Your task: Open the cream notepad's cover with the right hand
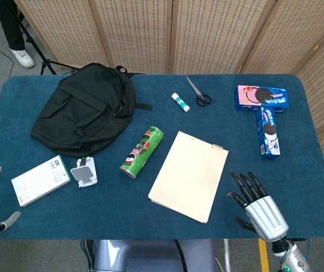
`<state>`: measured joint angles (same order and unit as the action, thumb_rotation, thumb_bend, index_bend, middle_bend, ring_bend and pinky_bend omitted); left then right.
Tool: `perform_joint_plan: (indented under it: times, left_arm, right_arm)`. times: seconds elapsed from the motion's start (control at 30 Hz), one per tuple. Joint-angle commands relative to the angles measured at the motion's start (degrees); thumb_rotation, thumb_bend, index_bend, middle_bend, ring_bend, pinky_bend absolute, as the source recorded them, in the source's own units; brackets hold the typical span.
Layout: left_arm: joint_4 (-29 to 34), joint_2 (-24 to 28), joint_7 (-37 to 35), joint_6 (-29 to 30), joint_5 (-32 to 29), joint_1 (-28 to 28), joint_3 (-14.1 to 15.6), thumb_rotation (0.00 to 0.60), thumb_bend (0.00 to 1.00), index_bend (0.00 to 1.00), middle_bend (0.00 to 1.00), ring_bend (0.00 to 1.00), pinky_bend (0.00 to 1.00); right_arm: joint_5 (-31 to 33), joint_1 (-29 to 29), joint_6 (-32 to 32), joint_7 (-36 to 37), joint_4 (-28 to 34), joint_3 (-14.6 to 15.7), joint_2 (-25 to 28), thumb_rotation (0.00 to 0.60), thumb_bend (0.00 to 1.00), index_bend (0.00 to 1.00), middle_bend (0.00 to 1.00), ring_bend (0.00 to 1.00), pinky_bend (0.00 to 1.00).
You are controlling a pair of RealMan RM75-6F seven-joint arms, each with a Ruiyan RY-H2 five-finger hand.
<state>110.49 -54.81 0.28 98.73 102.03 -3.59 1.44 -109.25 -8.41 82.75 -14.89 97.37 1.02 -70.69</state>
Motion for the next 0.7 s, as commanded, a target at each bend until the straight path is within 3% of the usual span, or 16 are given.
perform_joint_plan:
  times: [0.03, 0.27, 0.7]
  left_arm:
    - [0.1, 0.1, 0.0, -0.4, 0.0, 0.2, 0.1, 0.6, 0.0, 0.0, 0.0, 0.0, 0.0]
    - [0.3, 0.1, 0.2, -0.9, -0.2, 0.4, 0.1, 0.6, 0.0, 0.0, 0.0, 0.0, 0.0]
    - [0.5, 0.1, 0.7, -1.7, -0.1, 0.7, 0.3, 0.6, 0.0, 0.0, 0.0, 0.0, 0.0]
  right_arm:
    - [0.1, -2.9, -5.3, -2.9, 0.3, 0.4, -2.3, 0.6, 0.07, 0.35, 0.0, 0.0, 0.0]
    - [3.0, -5.4, -10.8, -6.4, 0.9, -0.1, -5.1, 0.6, 0.23, 0.4, 0.0, 0.0, 0.0]
    - [3.3, -6.8, -14.0, -11.4, -5.4, 2.2, -10.8, 0.6, 0.24, 0.4, 0.0, 0.0, 0.0]
